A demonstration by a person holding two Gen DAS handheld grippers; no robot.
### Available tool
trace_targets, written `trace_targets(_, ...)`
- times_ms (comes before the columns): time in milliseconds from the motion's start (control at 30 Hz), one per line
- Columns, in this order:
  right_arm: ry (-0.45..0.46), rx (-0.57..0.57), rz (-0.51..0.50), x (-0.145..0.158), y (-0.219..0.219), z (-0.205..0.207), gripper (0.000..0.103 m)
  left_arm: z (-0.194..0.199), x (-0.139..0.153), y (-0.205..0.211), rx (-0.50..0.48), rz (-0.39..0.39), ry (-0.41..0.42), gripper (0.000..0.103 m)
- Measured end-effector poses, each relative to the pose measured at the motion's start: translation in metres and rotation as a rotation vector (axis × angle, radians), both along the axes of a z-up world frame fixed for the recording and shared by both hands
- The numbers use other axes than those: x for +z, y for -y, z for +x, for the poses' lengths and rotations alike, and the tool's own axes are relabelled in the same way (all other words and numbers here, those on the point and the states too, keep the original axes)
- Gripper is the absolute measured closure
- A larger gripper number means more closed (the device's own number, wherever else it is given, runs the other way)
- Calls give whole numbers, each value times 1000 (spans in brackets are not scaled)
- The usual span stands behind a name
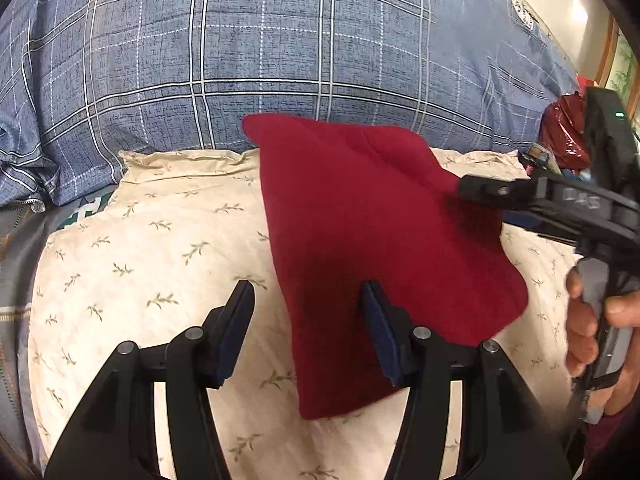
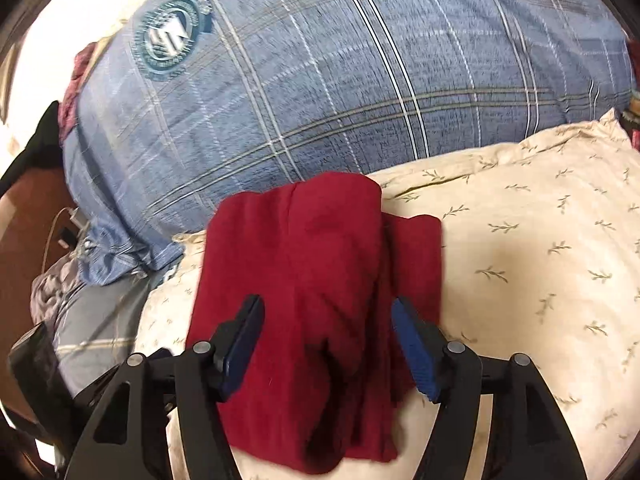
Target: Fold small clothes
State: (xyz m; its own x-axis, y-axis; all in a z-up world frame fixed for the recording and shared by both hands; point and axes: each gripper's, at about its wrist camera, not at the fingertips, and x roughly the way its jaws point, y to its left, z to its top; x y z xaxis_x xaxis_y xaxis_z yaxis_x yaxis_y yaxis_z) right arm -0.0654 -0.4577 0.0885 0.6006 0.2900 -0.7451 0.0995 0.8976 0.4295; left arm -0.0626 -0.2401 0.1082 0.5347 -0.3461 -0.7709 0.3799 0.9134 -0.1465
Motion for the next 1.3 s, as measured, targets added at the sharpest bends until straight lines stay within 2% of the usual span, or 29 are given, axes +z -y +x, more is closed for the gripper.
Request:
trace_targets(33,-13,2,-1,-6,0,4,40,3,-1,1,0,-1,-4,48)
trace_targets(100,-47,16,4,-19,-1,13,79,8,-1,3,-6,1,-7,47)
trace_targets(200,-8,8,-24,-17,1,9,86,10,1,7,-26,-3,-2,45)
trace_targets(300,42,-20,-80,-11,5,-3,86,14,-1,8,-33,-34,-5,35)
trace_targets(433,2,-45,-110,-34,11,-1,87,21,-12,11,-52,-73,-59,34)
trace_targets(533,17,-37,-98,-24,15,-8,86,24,-9,7,-75,-100,-69,34)
trace_targets(600,33,-47,-135,-18,17,-11,86,29,-5,1,-73,-137,-62,26)
trace_targets(667,39,-38,-123,-18,20,-11,85,37,-5,-5,-52,-182,-67,23)
trace_targets(733,40,-30,-108,-20,21,-8,70,48,-11,-8,-49,-219,-117,23)
trace_targets(800,53,-57,-104,-19,25,-8,24,57,-18,-7,-58,-262,-170,21)
trace_targets(867,81,-81,-61,-24,32,-4,14,66,-26,-7,-69,-304,-224,19)
trace_targets(1033,8,-31,112,-59,46,20,14,79,-41,4,-97,-332,-290,15)
trace_targets(1133,35,30,154,-66,43,27,17,79,-39,9,-129,-312,-271,14)
trace_targets(1167,28,45,145,-67,40,29,30,79,-38,12,-140,-299,-269,14)
trace_targets(1200,21,56,145,-67,37,32,45,79,-36,13,-152,-291,-268,19)
trace_targets(1300,12,82,156,-59,31,33,59,74,-27,18,-170,-269,-254,31)
